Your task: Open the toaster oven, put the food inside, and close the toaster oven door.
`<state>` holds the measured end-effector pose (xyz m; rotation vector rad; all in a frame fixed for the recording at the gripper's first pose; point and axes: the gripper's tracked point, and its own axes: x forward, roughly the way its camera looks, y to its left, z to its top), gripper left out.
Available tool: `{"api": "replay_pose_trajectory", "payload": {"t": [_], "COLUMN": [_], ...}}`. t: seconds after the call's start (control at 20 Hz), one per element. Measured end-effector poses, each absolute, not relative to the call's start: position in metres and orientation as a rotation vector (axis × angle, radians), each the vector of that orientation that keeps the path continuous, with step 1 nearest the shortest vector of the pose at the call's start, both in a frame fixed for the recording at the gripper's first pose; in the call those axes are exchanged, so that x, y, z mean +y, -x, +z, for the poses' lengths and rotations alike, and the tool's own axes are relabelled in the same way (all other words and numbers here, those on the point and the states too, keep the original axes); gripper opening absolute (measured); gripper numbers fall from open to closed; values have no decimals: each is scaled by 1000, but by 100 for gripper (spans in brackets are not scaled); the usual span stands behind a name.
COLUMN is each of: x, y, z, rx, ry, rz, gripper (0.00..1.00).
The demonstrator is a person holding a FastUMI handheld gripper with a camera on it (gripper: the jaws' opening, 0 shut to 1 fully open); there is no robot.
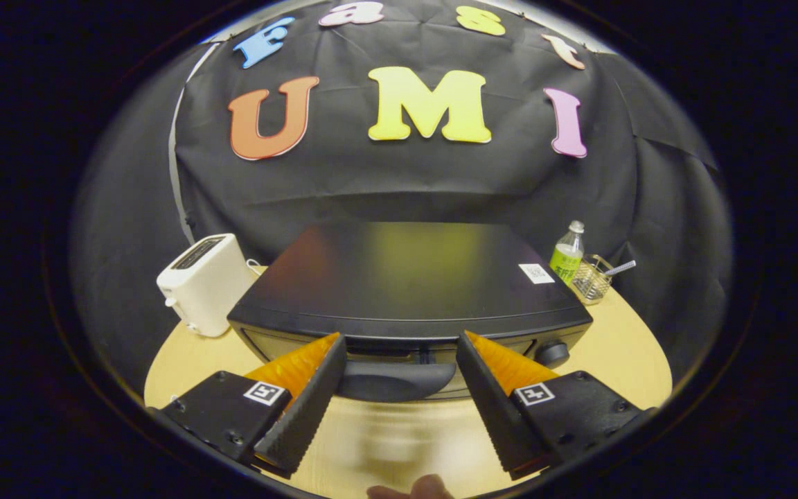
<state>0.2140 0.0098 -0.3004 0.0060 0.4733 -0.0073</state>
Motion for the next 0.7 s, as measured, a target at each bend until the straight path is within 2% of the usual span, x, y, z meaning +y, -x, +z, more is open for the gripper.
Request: {"api": "replay_pose_trajectory", "payload": {"t": [0.3,0.7], "x": [12,10], "y": [-206,-143], "z": [-310,-335], "rx": [473,530], "ry": [-78,1], "rz": [30,4], "gripper": [100,100]}}
